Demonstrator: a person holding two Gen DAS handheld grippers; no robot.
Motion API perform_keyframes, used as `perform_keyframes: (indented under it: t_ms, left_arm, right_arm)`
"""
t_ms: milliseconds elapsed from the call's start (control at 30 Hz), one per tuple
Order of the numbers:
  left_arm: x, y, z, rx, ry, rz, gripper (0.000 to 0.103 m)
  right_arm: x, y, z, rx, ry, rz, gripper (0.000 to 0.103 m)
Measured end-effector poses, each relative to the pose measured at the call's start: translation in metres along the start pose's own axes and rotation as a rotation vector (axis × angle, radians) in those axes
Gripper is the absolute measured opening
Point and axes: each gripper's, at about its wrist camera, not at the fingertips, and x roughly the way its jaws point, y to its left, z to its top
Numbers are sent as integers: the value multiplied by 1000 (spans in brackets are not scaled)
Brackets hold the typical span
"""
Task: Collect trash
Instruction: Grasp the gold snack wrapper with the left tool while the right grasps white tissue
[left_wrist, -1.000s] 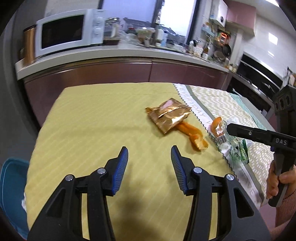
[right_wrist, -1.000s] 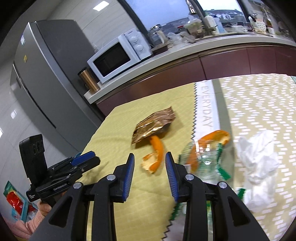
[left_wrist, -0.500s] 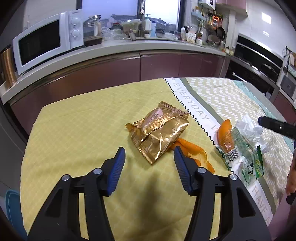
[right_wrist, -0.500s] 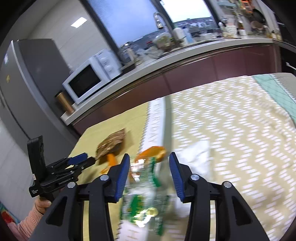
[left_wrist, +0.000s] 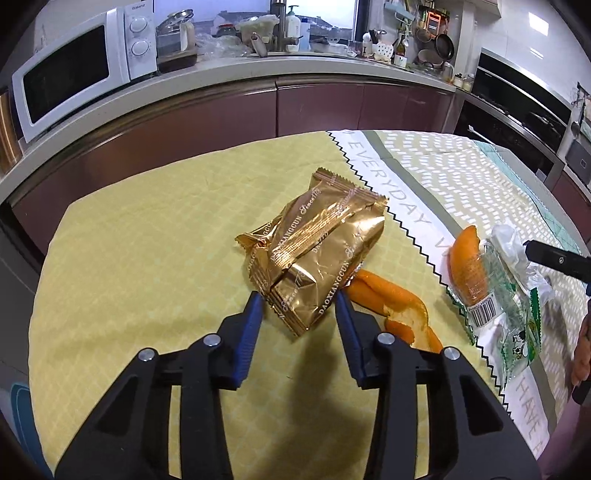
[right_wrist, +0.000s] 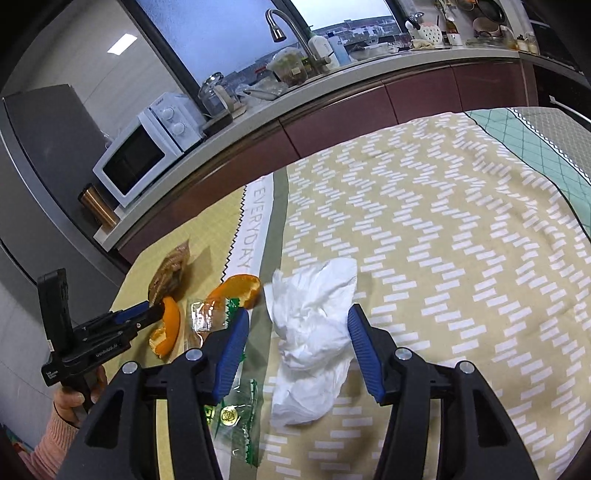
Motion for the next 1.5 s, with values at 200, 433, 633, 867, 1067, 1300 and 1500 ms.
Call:
perform_keyframes:
  t_ms: [200,433,633,867,1067,1300,1500]
  left_arm:
    - [1,-1,-1,-6,4,-9,23]
    - [-8,-1,-3,-11,-20,-13,17]
    - [-26,4,-6,-21,-56,-16,15]
    - [-52,12,-15,-41,-95,-16,14]
    - [-71,21,-25,-67,-112,-29,14]
    - [-91,26,-43,-72,-129,-32,14]
    - [-108,33,-52,-80,-145,-32,14]
  right_arm:
    - [3,-5,-2,9,16,-15,40]
    - [-5,-5,-1,4,-2,-4,18]
    - [-15,2,5,-12,-37,5,16]
    - [-30,13,14,-35,-83,17,16]
    - [-41,25,17,-59,-119,29,16]
    - [-53,33,21,-79,-170,18,16]
    - [-53,49,17,-105,-164,74,16]
